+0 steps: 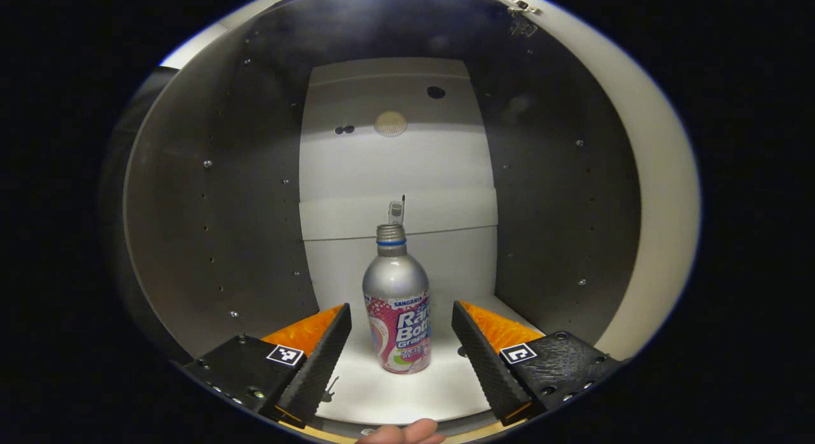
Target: Open the cabinet door with the right hand, grasp the bottle in the cabinet with the left hand and place it on the coaster, then close the cabinet door with the right hand.
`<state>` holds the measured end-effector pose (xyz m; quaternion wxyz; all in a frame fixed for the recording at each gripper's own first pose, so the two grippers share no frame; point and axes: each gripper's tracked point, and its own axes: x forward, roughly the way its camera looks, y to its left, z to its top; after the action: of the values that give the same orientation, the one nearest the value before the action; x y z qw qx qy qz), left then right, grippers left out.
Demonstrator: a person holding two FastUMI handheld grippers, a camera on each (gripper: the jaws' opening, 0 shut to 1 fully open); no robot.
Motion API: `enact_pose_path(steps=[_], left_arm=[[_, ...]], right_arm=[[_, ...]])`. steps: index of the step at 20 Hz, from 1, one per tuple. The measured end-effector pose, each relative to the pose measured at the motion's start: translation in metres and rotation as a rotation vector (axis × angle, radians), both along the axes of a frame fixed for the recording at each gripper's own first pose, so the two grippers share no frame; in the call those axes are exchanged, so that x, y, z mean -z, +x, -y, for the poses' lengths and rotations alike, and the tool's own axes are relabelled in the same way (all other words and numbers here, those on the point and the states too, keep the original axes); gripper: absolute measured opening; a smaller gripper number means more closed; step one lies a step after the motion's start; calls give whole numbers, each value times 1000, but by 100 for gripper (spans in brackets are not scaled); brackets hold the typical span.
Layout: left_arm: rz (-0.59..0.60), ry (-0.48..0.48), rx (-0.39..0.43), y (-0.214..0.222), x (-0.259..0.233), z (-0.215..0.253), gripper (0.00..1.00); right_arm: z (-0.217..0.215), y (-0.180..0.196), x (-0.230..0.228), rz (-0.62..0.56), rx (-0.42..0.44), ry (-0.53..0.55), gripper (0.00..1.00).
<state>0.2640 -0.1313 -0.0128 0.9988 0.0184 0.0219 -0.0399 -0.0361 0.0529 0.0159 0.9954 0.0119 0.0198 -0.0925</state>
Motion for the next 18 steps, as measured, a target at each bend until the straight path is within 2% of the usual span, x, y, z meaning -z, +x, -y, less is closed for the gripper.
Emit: enact_pose_path(steps=[3, 6, 8, 10, 11, 12, 13, 14, 18], left_arm=[[3, 18, -3, 21, 4, -1, 96], [-10, 87, -29, 43, 10, -3, 96], [-18, 55, -2, 47, 14, 4, 96], [3, -32, 69, 46, 6, 18, 81], [14, -39, 56, 43, 0, 14, 77], [31, -25, 31, 42, -5, 8, 86], [42, -15, 15, 39, -9, 4, 63], [44, -14, 13, 36, -11, 6, 72], [37, -38, 12, 8, -20, -1, 72]], right_arm=[[1, 8, 3, -17, -5, -5, 100], [-2, 20, 7, -41, -12, 3, 100], [-6, 27, 7, -50, -21, -2, 100], [-11, 31, 3, -47, -32, -22, 100], [-14, 32, 2, -50, -37, -33, 100], [-15, 32, 2, -52, -42, -42, 100], [-16, 33, 2, -52, -47, -48, 100], [-15, 32, 2, -53, -51, -50, 100], [-16, 27, 2, -46, -85, -35, 100]])
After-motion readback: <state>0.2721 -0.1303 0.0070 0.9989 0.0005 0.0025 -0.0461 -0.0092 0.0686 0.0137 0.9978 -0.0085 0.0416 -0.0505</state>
